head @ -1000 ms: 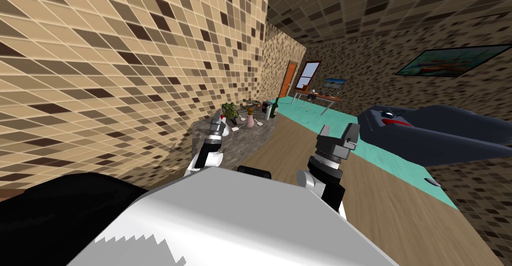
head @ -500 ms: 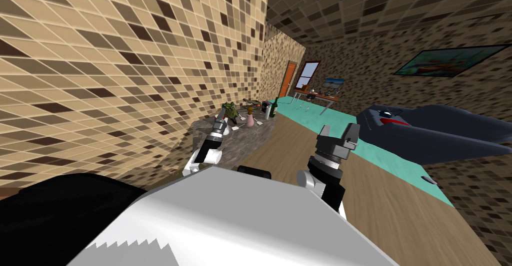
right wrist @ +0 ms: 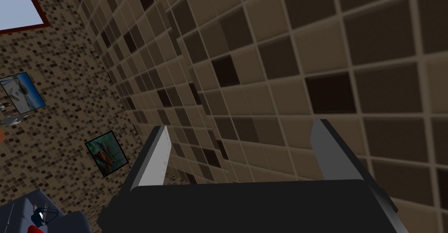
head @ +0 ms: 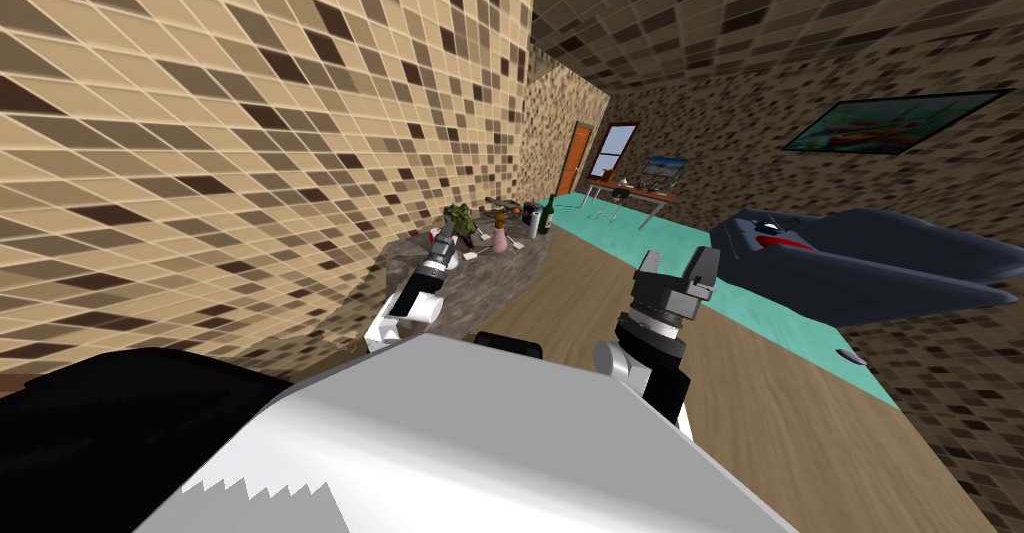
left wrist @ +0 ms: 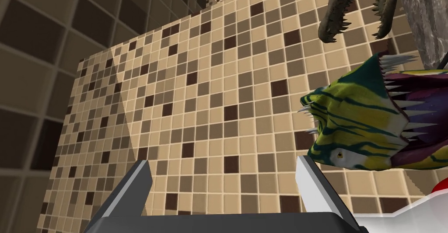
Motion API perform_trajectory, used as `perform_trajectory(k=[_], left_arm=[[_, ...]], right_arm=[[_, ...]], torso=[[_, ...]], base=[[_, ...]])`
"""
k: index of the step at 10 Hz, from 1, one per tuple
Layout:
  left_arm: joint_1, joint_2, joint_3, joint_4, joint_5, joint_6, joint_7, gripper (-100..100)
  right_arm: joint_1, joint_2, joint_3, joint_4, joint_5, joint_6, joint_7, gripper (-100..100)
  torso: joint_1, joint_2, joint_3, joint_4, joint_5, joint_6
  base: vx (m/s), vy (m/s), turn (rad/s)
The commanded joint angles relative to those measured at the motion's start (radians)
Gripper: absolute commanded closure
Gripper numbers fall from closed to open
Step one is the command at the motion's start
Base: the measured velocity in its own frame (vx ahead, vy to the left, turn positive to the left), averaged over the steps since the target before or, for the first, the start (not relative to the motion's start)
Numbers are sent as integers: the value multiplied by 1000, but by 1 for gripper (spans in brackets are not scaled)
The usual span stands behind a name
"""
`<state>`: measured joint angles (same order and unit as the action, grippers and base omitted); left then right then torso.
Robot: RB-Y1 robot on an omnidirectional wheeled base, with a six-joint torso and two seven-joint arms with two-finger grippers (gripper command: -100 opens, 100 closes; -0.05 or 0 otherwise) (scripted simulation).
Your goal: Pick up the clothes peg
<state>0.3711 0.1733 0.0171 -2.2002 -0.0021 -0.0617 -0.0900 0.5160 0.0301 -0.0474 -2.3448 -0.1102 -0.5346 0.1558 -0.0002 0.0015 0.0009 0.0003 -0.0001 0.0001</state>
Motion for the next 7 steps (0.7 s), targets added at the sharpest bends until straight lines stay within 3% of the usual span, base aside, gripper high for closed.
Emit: perform_trajectory(k=[1, 7], left_arm=[[-10, 7, 0, 6, 3, 43, -6, -100], [-78, 45, 9, 21, 28, 225, -31, -100]], right_arm=[[0, 0, 0, 0, 0, 0, 0, 0], [0, 0, 0, 0, 0, 0, 0, 0]], torso=[[0, 0, 0, 0, 0, 0], [0, 0, 0, 0, 0, 0]], base=[[-22, -6, -11], [-21, -8, -14]])
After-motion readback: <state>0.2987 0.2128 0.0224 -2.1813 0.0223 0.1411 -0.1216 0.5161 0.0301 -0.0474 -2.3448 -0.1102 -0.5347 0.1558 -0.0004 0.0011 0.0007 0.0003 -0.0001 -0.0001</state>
